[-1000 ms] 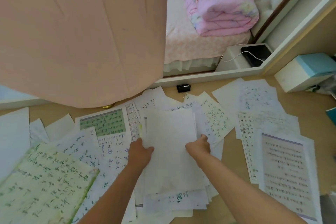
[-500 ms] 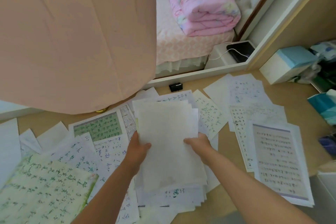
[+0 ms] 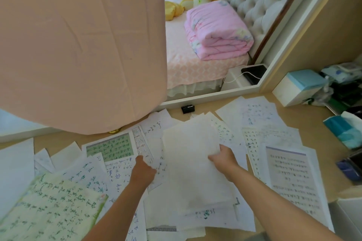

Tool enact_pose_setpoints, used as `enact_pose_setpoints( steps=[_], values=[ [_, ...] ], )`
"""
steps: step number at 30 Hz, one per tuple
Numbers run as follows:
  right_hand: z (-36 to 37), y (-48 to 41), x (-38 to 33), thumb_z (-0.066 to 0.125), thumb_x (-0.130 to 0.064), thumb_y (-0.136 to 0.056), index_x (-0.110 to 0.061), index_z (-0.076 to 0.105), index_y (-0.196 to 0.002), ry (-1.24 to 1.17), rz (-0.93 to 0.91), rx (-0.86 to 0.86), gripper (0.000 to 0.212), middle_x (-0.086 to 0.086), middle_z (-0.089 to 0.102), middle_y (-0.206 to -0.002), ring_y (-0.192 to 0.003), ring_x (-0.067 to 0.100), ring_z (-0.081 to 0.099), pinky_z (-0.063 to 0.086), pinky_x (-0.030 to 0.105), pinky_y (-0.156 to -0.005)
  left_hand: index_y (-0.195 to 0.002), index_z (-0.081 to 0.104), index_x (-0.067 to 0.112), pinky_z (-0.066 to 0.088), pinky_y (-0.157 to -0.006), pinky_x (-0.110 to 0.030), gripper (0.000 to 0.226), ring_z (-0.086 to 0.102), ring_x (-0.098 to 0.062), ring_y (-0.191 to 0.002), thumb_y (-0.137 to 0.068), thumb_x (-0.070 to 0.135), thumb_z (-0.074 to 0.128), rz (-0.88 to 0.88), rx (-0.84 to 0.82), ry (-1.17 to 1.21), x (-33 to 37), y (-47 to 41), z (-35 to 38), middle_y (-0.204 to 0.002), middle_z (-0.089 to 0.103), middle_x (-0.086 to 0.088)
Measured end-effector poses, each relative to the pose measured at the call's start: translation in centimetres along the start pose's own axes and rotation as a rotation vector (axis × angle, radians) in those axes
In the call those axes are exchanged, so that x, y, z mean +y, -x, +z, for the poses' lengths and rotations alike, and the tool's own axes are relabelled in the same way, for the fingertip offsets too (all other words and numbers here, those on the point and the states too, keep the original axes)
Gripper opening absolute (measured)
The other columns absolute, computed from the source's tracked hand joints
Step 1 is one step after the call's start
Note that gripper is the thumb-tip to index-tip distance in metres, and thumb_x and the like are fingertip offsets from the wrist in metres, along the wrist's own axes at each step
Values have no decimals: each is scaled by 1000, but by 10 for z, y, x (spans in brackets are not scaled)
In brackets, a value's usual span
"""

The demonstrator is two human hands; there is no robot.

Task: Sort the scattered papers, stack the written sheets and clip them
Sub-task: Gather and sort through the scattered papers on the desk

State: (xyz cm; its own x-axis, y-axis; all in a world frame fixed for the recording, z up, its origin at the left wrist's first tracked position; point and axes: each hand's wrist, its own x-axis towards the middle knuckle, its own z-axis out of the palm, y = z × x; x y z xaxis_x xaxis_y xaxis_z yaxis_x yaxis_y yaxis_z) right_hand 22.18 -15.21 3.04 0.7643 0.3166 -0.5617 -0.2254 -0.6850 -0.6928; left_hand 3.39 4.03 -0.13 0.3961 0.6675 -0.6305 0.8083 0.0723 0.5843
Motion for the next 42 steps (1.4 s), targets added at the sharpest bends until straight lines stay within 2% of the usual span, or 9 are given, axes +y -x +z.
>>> enact_pose_setpoints(
  steps=[8,12,15,22,25,30,33,37,42],
  values=[
    [-48,-29,36,63,-1,-87,-14,61,-109,-147,108,113,26,4,65,-91,-88,27,63,52,32,-78,-149,34,28,31,-116,-44,61,29,-23,-143,-94,26,60,279,-23,-384,21,-10,45,-157,30,0],
    [-71,-53,45,62,-2,-84,-12,64,-100,14,55,5,19,10,67,-87,-70,23,60,47,28,-62,-155,12,22,32,-110,-55,89,17,-31,-146,-88,43,67,130,84,-524,38,-22,72,-161,12,-5],
    [-82,-75,50,60,-2,-81,-13,68,-93,126,45,-10,18,14,73,-92,-79,31,69,55,38,-71,-153,12,13,41,-104,-50,115,27,-33,-138,-70,44,85,93,137,-518,44,-31,83,-149,24,-13],
    [-83,-94,57,60,-4,-88,-6,62,-117,155,78,98,29,8,67,-109,-97,31,64,52,36,-84,-122,49,9,49,-79,-33,52,61,-28,-101,-80,16,79,122,111,-146,43,-46,75,-103,58,-4],
    [-83,-92,53,61,-1,-88,-10,63,-115,61,78,47,29,8,68,-106,-90,28,63,51,32,-75,-127,46,13,57,-82,-42,61,62,-30,-102,-77,4,79,44,12,88,39,-46,55,-111,61,-8],
    [-73,-90,27,65,-4,-90,-10,65,-111,10,11,-172,21,6,71,-98,-81,21,68,54,30,-66,-135,48,12,54,-87,-39,75,58,-31,-112,-70,7,85,3,-93,6,30,-48,9,-131,56,-13],
    [-48,-86,6,66,-3,-90,-13,67,-102,23,-52,-264,16,9,73,-101,-86,25,70,57,36,-73,-125,55,13,59,-76,-39,50,66,-30,-97,-81,10,79,-95,91,505,27,-35,-4,-112,64,-16],
    [-3,-79,-13,64,-2,-88,-16,65,-104,94,-122,-232,21,4,70,-99,-87,23,66,53,31,-69,-118,62,13,52,-86,-44,31,64,-25,-91,-99,37,56,-244,-96,1046,8,-20,-1,-101,70,-12],
    [46,-75,-12,54,0,-86,-20,59,-118,251,-184,-322,38,0,68,-107,-95,22,65,56,36,-79,-114,66,15,57,-88,-47,41,71,-30,-99,-79,29,83,-189,-59,865,-10,-20,22,-109,74,-10]
  ],
)
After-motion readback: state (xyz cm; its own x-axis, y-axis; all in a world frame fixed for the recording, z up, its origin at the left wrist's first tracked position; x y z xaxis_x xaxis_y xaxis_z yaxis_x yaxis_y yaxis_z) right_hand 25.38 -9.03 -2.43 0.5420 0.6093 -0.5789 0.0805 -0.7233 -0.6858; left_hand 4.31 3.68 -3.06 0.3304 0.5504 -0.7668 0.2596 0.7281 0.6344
